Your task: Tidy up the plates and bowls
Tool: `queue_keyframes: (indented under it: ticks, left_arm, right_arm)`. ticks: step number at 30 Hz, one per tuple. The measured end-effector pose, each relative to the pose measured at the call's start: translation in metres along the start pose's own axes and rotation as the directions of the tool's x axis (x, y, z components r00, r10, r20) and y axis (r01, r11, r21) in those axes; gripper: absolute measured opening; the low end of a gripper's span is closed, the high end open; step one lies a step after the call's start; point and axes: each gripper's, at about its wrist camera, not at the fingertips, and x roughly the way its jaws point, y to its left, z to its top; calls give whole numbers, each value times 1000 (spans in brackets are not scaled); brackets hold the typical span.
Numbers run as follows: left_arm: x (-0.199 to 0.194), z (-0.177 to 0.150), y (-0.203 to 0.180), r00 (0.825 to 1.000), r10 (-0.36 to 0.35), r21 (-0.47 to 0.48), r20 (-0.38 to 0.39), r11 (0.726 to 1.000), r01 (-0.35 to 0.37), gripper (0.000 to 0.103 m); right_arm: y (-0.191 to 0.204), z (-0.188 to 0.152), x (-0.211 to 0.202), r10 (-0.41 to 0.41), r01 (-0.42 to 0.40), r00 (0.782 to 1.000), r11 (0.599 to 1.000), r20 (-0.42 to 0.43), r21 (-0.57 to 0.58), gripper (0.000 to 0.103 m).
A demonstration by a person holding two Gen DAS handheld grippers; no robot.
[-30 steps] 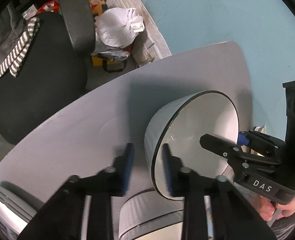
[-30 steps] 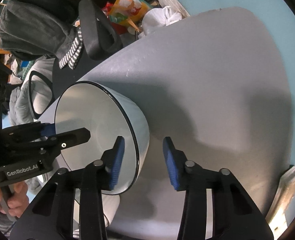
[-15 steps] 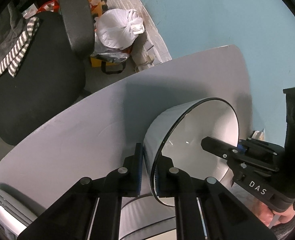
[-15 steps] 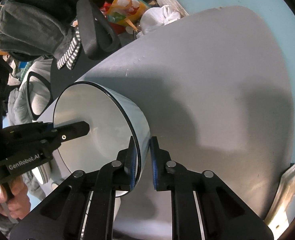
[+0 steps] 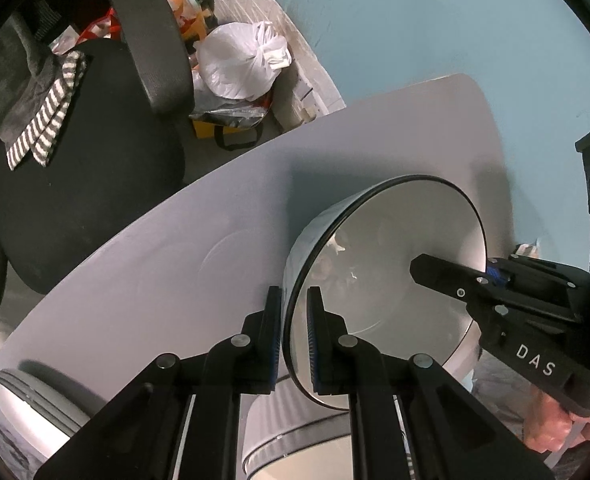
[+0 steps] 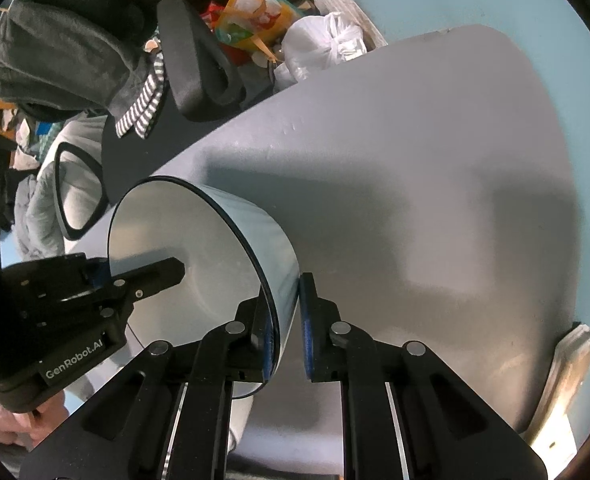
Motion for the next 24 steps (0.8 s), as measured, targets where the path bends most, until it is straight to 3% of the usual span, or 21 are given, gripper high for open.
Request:
queue_keyframes:
  ticks: [5, 24]
  left_arm:
    - [-13, -6, -6, 1000, 20, 25, 9, 999, -20, 10]
    - [-79, -66, -6, 996, -32, 29, 80, 999, 30, 12]
  right_arm:
    - [9, -4, -10, 0, 1, 1000, 1000, 8, -11, 11]
    - [57, -43, -56, 5, -3, 1000, 996, 15, -88, 12]
